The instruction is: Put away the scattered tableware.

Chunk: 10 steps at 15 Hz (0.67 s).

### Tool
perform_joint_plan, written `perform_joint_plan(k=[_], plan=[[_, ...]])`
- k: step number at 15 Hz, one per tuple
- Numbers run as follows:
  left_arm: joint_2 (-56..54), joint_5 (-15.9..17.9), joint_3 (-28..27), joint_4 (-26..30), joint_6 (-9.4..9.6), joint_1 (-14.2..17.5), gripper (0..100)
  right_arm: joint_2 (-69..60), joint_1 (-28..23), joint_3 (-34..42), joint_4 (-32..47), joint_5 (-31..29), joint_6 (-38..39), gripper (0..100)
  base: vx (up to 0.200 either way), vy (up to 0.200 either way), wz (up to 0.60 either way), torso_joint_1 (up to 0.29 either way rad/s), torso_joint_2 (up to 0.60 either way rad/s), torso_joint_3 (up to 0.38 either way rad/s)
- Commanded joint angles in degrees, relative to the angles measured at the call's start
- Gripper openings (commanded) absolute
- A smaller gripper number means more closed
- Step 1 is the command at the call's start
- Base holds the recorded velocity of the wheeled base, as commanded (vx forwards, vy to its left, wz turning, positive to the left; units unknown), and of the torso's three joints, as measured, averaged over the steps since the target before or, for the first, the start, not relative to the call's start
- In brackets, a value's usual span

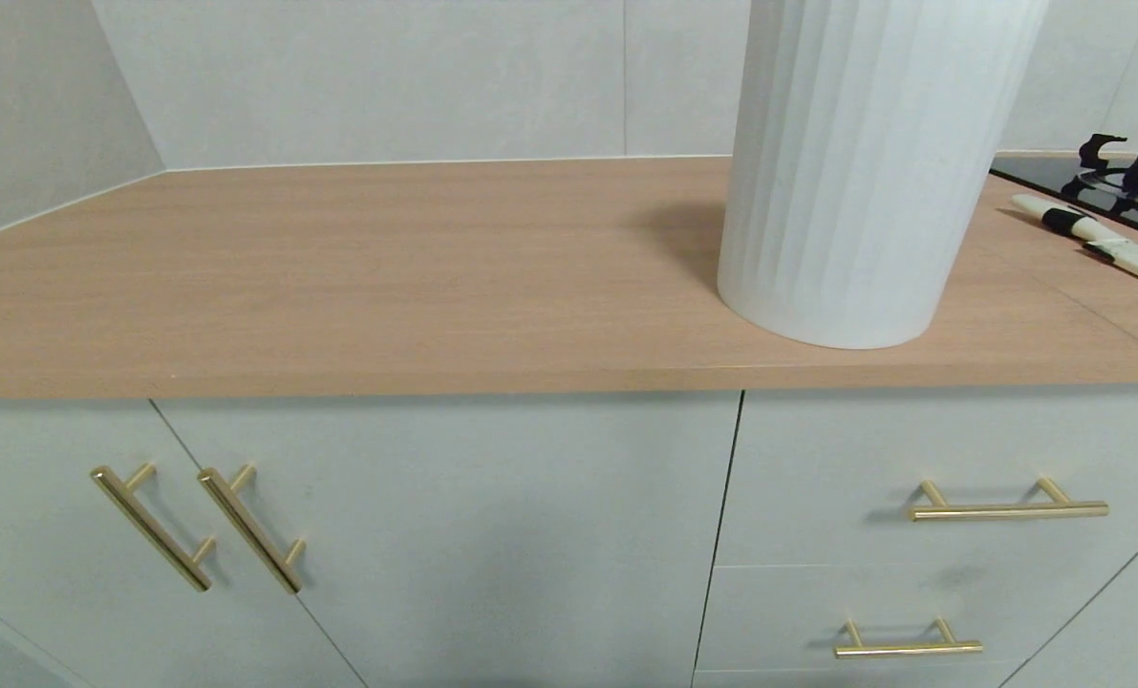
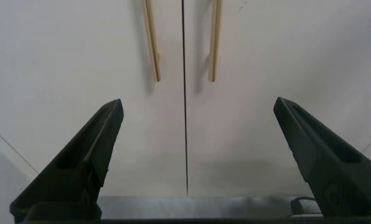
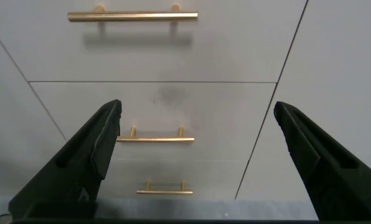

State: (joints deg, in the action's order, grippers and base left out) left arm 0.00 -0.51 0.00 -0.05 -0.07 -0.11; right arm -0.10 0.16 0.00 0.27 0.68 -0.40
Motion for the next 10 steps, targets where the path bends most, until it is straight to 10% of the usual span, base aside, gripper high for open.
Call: perform_joint_plan(k=[1,10], plan=[[0.0,0.0,0.0,0.0,-0.01,0.0,100,0.1,0.0,-0.1,0.0,0.0,0.0,100,0.0,0.0,0.0,0.0,0.0,0.0],[0.0,0.0,0.0,0.0,-0.1,0.0,100,0.1,0.0,0.0,0.0,0.0,0.0,100,0.0,0.0,0.0,0.0,0.0,0.0]])
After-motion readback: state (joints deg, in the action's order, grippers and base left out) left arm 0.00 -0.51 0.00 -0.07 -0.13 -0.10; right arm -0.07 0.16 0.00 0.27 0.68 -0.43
